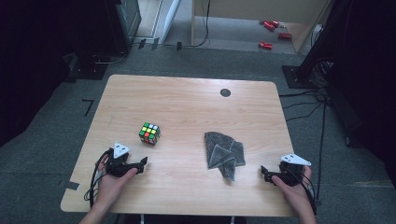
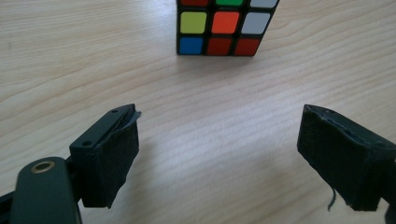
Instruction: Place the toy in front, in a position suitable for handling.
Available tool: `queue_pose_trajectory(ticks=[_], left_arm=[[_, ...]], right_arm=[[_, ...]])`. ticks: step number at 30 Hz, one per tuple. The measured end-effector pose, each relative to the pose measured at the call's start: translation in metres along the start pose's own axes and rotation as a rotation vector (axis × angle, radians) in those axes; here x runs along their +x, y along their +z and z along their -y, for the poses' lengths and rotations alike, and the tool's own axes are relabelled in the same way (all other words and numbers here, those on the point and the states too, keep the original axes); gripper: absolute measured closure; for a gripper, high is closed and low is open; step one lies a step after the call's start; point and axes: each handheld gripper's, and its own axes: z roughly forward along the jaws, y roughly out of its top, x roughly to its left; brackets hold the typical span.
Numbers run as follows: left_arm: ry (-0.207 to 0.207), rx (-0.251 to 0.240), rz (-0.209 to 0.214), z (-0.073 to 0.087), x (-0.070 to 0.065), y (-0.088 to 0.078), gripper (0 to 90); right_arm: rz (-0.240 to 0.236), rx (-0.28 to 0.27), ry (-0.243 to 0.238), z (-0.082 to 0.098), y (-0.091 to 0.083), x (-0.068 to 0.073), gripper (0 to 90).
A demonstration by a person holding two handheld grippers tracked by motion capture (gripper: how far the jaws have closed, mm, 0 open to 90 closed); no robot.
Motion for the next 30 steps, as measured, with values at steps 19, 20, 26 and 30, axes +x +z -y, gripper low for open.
queue_pose_trajectory(ticks=[19, 20, 26, 30], left_arm=[[-0.004, 0.015, -0.064, -0.037, -0.014, 0.039, 16.0], [-0.004, 0.015, -0.064, -0.037, -0.014, 0.039, 18.0], [-0.026, 0.017, -0.077, -0.043, -0.016, 0.05, 21.7], [-0.038, 0.016, -0.08, -0.045, -0.015, 0.053, 21.7]], right_arm=[[0.0, -0.002, 0.002, 0.0, 0.0, 0.0, 1.0], [0.0, -0.002, 0.002, 0.0, 0.0, 0.0, 1.0], [-0.001, -0.001, 0.0, 0.0, 0.0, 0.0, 1.0], [-0.001, -0.002, -0.001, 0.0, 0.0, 0.0, 1.0]])
